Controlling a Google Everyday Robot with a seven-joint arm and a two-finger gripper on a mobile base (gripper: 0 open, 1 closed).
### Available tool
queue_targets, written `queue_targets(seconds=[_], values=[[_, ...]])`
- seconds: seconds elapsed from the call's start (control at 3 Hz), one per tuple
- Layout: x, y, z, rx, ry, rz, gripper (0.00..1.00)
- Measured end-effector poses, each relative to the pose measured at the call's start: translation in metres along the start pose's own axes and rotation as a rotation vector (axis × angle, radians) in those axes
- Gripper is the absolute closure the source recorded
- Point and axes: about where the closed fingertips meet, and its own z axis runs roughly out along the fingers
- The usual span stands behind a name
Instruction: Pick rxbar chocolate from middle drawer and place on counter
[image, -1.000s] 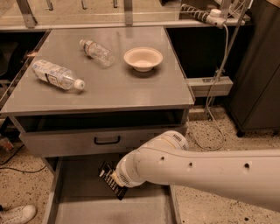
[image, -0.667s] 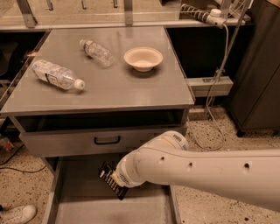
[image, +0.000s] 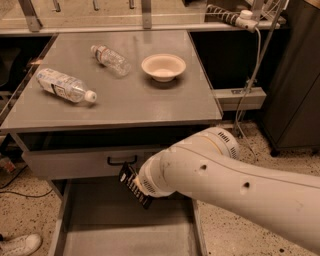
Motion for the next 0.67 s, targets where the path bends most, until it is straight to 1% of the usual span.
queue_targets(seconds=[0.33,0.67], values=[[-0.0262,-0.0154,-0.0415,0.062,-0.013,-0.022,1.00],[-0.0263,-0.0155,-0.0416,0.063,-0.013,-0.022,1.00]])
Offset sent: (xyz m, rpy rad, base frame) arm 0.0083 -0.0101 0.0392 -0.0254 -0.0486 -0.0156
